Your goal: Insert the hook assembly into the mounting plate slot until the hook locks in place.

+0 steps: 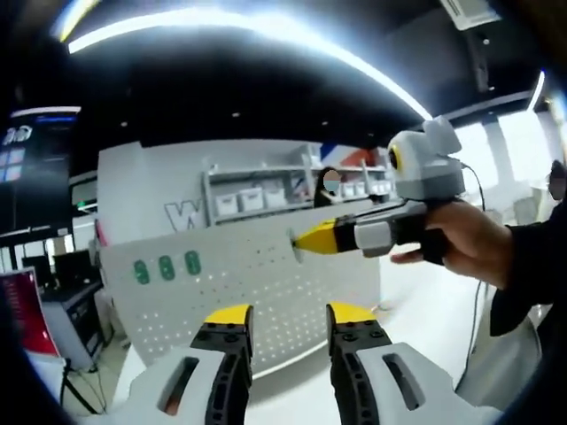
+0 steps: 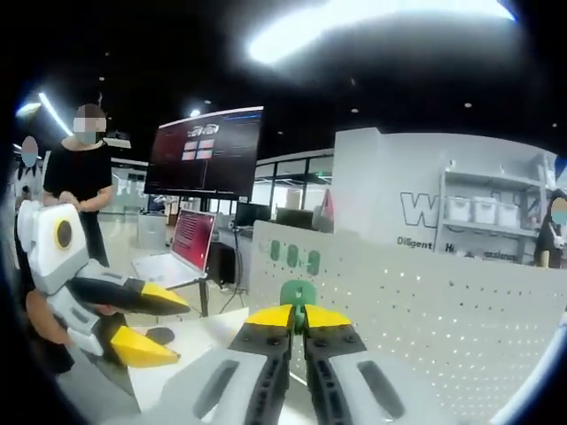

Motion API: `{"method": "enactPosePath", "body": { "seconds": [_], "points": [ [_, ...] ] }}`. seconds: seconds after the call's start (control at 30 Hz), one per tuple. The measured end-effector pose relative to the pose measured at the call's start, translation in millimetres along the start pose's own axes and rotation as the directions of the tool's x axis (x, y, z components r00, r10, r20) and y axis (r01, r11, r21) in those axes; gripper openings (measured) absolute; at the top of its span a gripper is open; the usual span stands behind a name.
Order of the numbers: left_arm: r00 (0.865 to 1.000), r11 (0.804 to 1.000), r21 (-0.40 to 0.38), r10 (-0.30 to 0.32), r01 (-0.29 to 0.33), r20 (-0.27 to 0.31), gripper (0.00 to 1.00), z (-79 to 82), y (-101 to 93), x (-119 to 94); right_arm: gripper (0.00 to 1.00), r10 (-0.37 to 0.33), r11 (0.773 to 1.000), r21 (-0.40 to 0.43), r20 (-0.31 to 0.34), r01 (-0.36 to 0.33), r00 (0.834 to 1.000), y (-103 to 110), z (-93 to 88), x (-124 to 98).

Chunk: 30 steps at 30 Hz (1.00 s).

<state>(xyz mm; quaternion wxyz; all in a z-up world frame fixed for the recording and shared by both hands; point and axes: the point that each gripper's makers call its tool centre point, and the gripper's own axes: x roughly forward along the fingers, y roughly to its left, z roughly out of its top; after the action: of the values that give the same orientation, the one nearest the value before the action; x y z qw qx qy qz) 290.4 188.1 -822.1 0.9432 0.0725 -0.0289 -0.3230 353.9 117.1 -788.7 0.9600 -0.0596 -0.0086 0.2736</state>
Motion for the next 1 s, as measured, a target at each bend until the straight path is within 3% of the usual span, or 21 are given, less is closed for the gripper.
{"method": "enactPosePath", "body": {
  "seconds": [0.3, 1.0],
  "points": [
    [1.0, 0.999, -0.036, 0.014, -0.014, -0.018, 0.32, -17.4, 19.8, -9, 0.02, -0.067, 0.997, -0.032, -0.002, 0.067, 0.998, -12, 1.8, 35],
    [1.0, 0.998, -0.063, -0.004, 0.002, -0.02, 0.32, -30.2, 40.8, -9, 0.02, -0.176, 0.982, -0.061, 0.012, 0.176, 0.984, -41, 5.2, 104]
  ]
}}
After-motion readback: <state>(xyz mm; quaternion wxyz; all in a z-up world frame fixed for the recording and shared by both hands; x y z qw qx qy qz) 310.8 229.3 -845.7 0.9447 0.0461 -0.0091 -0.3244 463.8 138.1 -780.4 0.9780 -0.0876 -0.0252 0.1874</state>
